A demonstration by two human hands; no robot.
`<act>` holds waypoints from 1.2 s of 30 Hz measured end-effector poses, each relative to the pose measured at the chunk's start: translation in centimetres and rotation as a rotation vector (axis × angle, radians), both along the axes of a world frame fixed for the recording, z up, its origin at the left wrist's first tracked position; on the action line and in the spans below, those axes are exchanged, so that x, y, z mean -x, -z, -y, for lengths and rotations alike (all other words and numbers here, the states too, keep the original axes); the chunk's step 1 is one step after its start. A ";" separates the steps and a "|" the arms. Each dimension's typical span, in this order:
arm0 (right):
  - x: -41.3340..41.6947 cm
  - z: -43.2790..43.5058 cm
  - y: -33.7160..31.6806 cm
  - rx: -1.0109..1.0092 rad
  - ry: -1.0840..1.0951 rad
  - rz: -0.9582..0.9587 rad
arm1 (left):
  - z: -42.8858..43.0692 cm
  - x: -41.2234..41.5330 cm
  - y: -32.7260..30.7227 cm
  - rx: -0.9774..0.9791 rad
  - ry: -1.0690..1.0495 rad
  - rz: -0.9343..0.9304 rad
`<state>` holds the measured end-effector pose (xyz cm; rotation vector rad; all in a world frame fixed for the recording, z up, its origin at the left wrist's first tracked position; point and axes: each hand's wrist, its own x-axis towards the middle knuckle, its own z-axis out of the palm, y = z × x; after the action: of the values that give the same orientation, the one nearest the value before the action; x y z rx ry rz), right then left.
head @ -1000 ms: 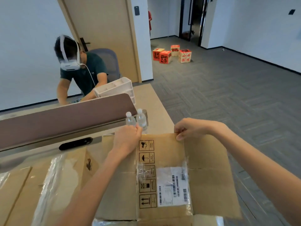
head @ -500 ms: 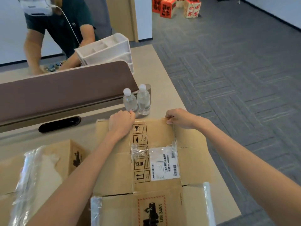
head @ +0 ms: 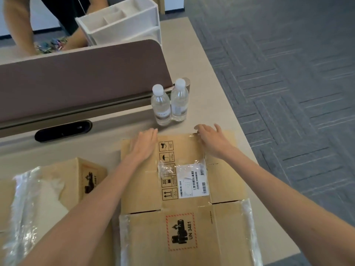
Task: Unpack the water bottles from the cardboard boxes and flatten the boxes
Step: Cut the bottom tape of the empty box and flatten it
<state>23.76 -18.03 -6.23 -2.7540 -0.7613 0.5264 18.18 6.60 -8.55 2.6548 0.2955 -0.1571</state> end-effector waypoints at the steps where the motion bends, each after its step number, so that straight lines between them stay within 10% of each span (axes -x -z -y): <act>1: 0.4 -0.1 0.3 0.038 0.000 -0.023 | 0.1 0.3 0.5 -0.008 0.032 -0.023; 36: 13.7 2.2 10.8 0.121 0.197 0.197 | 5.6 12.5 9.5 -0.247 0.062 0.020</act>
<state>10.10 -20.24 -17.06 -2.9827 -0.5035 0.2730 5.66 1.04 -18.03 2.9099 0.2389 -0.1200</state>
